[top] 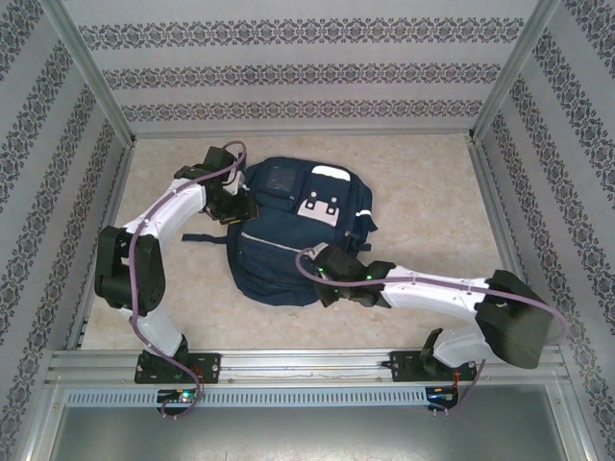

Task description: Pack the student bag

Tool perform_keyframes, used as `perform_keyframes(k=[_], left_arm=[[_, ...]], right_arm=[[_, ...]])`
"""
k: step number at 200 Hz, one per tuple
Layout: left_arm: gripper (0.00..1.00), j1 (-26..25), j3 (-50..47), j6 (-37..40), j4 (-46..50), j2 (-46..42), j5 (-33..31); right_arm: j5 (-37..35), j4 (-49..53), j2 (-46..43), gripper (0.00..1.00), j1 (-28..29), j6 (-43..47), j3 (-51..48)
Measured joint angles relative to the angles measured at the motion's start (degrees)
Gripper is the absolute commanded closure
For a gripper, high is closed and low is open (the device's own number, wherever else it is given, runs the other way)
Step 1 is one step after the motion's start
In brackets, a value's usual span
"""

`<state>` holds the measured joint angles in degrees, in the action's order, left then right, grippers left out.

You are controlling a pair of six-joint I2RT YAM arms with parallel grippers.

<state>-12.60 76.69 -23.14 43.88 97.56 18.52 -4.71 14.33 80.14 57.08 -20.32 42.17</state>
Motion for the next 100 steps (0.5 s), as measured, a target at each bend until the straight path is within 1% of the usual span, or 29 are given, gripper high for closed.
perform_keyframes(k=[3, 8, 38, 53, 69, 100], left_arm=[[0.37, -0.04, -0.87, -0.52, 0.02, -1.09, -0.28], [0.35, -0.04, -2.27, -1.51, 0.02, -2.54, -0.66], [0.37, -0.09, -15.52, -6.78, 0.28, -16.85, -0.79], [0.37, -0.37, -20.11, -9.11, 0.28, -21.7, -0.7], [0.38, -0.9, -22.82, -11.5, 0.13, -23.85, -0.85], [0.39, -1.79, -26.34, -17.18, -4.37, -23.37, -0.52]], right_arm=[[0.07, -0.07, 0.48, 1.0, 0.31, 0.15, 0.5], [0.26, -0.15, 1.18, 1.0, 0.81, 0.24, 1.36], [2.54, -2.16, 3.8, 1.0, 1.7, 1.11, 4.46], [3.61, -2.64, 4.57, 1.0, 1.68, 1.31, 5.42], [4.55, -2.95, 5.42, 1.0, 1.7, 1.46, 6.43], [5.6, -3.58, 7.32, 1.0, 2.6, 1.46, 8.87]])
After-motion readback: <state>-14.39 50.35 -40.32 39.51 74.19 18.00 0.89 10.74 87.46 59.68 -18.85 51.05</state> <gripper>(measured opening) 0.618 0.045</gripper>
